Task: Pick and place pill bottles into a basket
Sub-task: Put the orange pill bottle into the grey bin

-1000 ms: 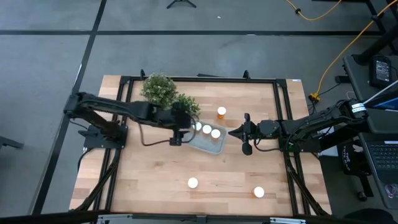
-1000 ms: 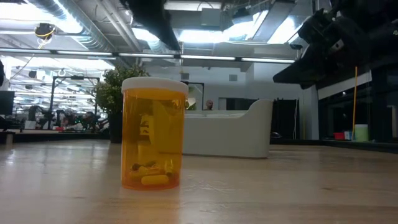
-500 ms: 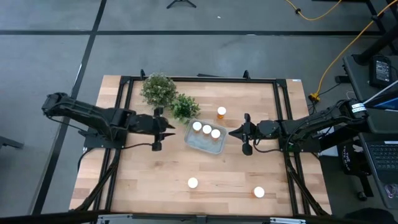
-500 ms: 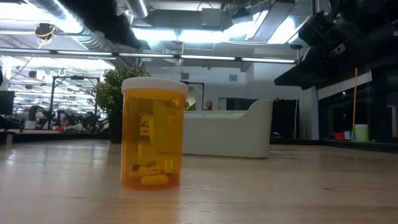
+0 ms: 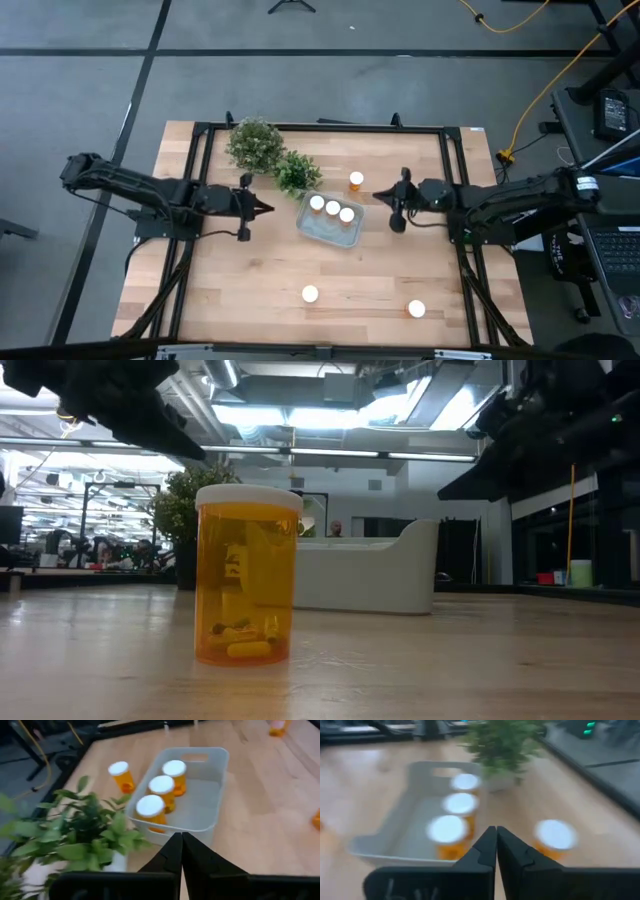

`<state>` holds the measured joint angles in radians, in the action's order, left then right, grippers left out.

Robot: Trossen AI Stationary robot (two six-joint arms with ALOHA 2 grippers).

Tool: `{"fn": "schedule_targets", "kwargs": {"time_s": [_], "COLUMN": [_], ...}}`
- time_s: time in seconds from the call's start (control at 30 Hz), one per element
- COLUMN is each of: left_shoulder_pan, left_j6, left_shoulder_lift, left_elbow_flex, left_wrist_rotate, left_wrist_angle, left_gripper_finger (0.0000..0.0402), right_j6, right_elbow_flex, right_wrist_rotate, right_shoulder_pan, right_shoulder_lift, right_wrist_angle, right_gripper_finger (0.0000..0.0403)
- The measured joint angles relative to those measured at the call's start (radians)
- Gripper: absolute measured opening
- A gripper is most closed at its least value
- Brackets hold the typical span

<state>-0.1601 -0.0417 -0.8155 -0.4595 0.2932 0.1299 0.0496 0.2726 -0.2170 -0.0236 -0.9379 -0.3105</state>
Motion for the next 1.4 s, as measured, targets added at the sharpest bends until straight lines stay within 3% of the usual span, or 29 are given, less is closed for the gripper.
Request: {"fn": "schedule_targets", "kwargs": {"time_s": [0.1,0.33,0.57,0.87,1.17,1.4], "left_shoulder_pan": [0.039,0.143,0.234,0.248,0.247,0.247], "left_j6": [-0.004,-0.045,-0.05,-0.049,-0.041,-0.021], "left_shoulder_lift": [0.044,0.067,0.065,0.064,0.063,0.063], "left_elbow_flex": [0.017,0.018,0.018,0.018,0.018,0.018], "left_wrist_rotate": [0.004,-0.008,-0.085,-0.09,-0.09,-0.109], "left_wrist_angle": [-0.008,-0.041,-0.043,-0.044,-0.044,-0.044], "left_gripper_finger": [0.0002,0.0002,0.0002,0.0003,0.0002,0.0007], "right_j6": [-0.081,-0.105,-0.114,-0.08,-0.057,-0.078], "right_elbow_flex": [0.0,0.0,0.0,0.0,0.0,0.0], "right_wrist_rotate": [0.022,0.269,0.291,0.34,0.37,0.359], "right_shoulder_pan": [-0.088,-0.267,-0.338,-0.338,-0.338,-0.338], "right_shoulder_lift": [0.042,0.071,0.051,0.043,0.034,-0.085], "right_wrist_angle": [0.037,0.114,0.182,0.181,0.181,0.168], "right_gripper_finger": [0.0024,0.0036,0.0037,0.0044,0.0148,0.025]}}
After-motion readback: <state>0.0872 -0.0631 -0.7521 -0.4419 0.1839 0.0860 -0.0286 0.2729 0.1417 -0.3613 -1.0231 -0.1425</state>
